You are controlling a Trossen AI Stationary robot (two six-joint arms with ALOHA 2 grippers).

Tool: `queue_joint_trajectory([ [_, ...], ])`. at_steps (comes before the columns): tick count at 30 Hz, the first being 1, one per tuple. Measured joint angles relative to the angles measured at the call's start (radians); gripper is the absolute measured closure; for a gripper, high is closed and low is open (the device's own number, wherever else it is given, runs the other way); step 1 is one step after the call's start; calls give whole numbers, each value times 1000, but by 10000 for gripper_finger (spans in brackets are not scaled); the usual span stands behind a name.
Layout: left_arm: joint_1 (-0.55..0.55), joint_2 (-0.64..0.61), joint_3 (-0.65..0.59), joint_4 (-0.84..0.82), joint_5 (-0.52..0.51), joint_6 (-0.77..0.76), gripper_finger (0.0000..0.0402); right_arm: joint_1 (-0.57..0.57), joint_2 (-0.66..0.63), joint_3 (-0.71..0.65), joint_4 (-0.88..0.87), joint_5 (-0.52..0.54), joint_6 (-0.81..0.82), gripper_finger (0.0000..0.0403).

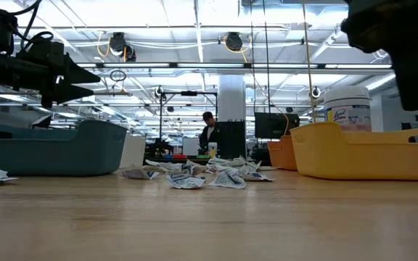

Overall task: Pick & Place First Aid Supplies
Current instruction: Put the antiseptic towelette into the yellow bin

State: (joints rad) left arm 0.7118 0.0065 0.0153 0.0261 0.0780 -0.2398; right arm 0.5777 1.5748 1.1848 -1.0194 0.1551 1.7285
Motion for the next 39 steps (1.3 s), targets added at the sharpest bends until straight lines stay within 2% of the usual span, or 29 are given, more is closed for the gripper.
queue_joint_trajectory([
  [6, 0, 0, 0, 0, 0, 0, 96, 68, 77, 32, 34, -3, 33, 239],
  [14, 0, 0, 0, 0, 0, 0, 96, 106, 196, 37, 193, -43, 21, 239],
  [17, 0, 0, 0, 0, 0, 0, 96, 116, 241, 37, 204, -81, 16, 239],
  [26, 0, 0, 0, 0, 0, 0, 96, 138, 316, 41, 233, -104, -35, 241],
  [30, 0, 0, 0, 0, 0, 0, 96, 137, 317, 40, 226, -101, -47, 279],
  [36, 0, 0, 0, 0, 0, 0, 96, 136, 318, 39, 206, -99, -104, 383],
  [39, 0, 0, 0, 0, 0, 0, 96, 136, 313, 38, 206, -101, -152, 389],
])
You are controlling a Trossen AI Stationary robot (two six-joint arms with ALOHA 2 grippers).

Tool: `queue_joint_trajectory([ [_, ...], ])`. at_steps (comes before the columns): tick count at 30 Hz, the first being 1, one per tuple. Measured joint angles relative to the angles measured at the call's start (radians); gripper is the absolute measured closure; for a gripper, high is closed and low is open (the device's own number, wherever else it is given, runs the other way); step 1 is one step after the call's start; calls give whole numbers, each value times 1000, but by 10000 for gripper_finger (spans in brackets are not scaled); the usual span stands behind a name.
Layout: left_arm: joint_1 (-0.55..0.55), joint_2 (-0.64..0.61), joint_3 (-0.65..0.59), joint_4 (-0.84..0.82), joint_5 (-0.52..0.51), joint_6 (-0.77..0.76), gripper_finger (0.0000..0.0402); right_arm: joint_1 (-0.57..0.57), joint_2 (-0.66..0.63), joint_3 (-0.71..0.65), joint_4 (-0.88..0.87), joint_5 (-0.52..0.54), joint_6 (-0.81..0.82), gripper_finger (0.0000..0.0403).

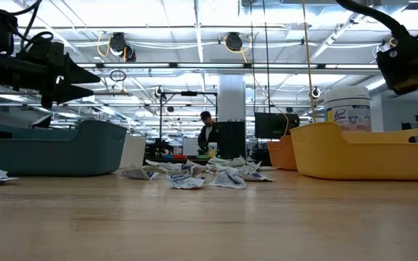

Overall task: Pick & Place First Aid Supplies
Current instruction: Put the antiseptic towelette into the yellow bin

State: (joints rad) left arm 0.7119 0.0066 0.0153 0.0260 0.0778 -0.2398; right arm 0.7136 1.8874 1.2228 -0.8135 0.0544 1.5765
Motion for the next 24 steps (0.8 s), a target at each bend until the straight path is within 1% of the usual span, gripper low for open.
queue_joint_trajectory([
  [4, 0, 0, 0, 0, 0, 0, 96, -11, -36, -5, -51, -6, -76, 384],
  [11, 0, 0, 0, 0, 0, 0, 96, -53, -153, -5, -112, -13, -307, 397],
  [17, 0, 0, 0, 0, 0, 0, 96, -103, -238, -10, -178, -9, -465, 383],
  [21, 0, 0, 0, 0, 0, 0, 96, -139, -283, -27, -216, -8, -566, 391],
  [24, 0, 0, 0, 0, 0, 0, 96, -186, -315, -45, -261, -8, -625, 397],
])
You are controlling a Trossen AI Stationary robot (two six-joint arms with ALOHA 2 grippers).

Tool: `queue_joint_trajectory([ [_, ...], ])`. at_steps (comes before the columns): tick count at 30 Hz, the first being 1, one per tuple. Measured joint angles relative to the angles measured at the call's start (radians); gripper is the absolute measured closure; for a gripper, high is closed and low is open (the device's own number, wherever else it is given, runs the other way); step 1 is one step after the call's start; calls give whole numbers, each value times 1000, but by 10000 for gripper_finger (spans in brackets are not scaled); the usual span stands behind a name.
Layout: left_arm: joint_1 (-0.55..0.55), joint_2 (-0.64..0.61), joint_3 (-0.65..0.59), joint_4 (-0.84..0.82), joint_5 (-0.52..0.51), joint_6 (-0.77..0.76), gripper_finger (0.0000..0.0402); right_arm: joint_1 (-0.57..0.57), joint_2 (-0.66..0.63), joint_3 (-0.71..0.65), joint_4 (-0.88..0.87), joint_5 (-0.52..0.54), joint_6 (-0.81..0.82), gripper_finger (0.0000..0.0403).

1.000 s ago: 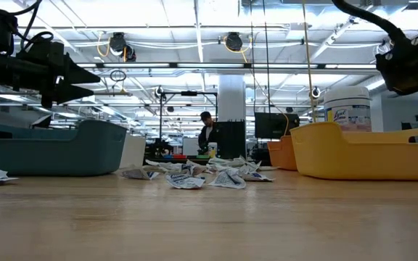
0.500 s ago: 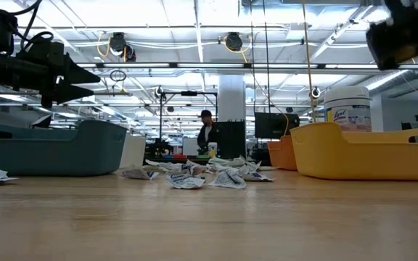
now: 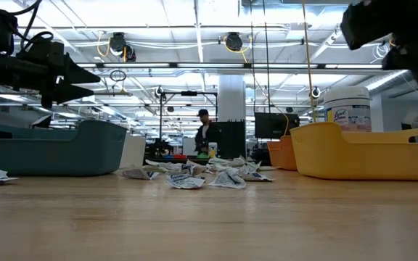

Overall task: Pick & Place First Aid Supplies
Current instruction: Put the antiseptic towelette into the yellow bin

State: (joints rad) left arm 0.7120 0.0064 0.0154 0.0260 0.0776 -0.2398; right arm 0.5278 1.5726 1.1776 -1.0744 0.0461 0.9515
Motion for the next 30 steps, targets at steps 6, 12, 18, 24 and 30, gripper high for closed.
queue_joint_trajectory([
  [6, 0, 0, 0, 0, 0, 0, 96, -152, -67, -31, -94, 3, -129, 381],
  [12, 0, 0, 0, 0, 0, 0, 96, -349, -130, -89, -108, 4, -230, 385],
  [18, 0, 0, 0, 0, 0, 0, 96, -523, -159, -150, -105, 5, -291, 391],
  [24, 0, 0, 0, 0, 0, 0, 96, -619, -159, -209, -88, 4, -312, 377],
  [30, 0, 0, 0, 0, 0, 0, 96, -640, -159, -281, 0, 3, -276, 381],
])
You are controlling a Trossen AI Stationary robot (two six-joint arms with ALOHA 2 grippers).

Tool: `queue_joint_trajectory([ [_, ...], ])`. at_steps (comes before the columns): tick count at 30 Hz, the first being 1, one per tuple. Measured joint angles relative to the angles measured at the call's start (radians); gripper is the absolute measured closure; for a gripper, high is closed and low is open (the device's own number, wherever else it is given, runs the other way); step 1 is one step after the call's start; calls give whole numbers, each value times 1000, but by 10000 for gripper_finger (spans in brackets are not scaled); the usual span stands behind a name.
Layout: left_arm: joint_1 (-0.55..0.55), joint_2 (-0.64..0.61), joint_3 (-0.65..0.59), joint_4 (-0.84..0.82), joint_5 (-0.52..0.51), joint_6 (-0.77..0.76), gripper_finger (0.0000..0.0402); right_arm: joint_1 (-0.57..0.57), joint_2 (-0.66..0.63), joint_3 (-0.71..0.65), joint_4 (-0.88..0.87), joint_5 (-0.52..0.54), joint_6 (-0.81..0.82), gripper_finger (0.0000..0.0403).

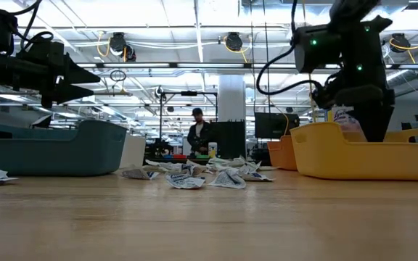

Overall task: Pick & Place First Aid Supplies
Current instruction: Put the antiseptic towelette into the yellow bin, then put the antibiotic ointment into the orange bin

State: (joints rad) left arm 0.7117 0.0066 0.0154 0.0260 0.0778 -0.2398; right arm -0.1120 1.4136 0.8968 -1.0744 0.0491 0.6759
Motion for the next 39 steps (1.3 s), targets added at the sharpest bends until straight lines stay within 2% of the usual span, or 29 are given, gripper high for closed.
queue_joint_trajectory([
  [4, 0, 0, 0, 0, 0, 0, 96, 0, 0, -9, 23, 0, 15, 379],
  [8, 0, 0, 0, 0, 0, 0, 96, 0, 0, -9, 27, 1, 19, 357],
  [18, 0, 0, 0, 0, 0, 0, 96, 0, 0, -4, 23, 1, 123, 225],
  [23, 0, 0, 0, 0, 0, 0, 96, 2, 0, 44, 24, 1, 112, 181],
  [29, 0, 0, 0, 0, 0, 0, 96, 3, 0, 115, 23, 0, 38, 164],
  [39, 0, 0, 0, 0, 0, 0, 96, 36, 0, 254, 24, -1, -162, 163],
])
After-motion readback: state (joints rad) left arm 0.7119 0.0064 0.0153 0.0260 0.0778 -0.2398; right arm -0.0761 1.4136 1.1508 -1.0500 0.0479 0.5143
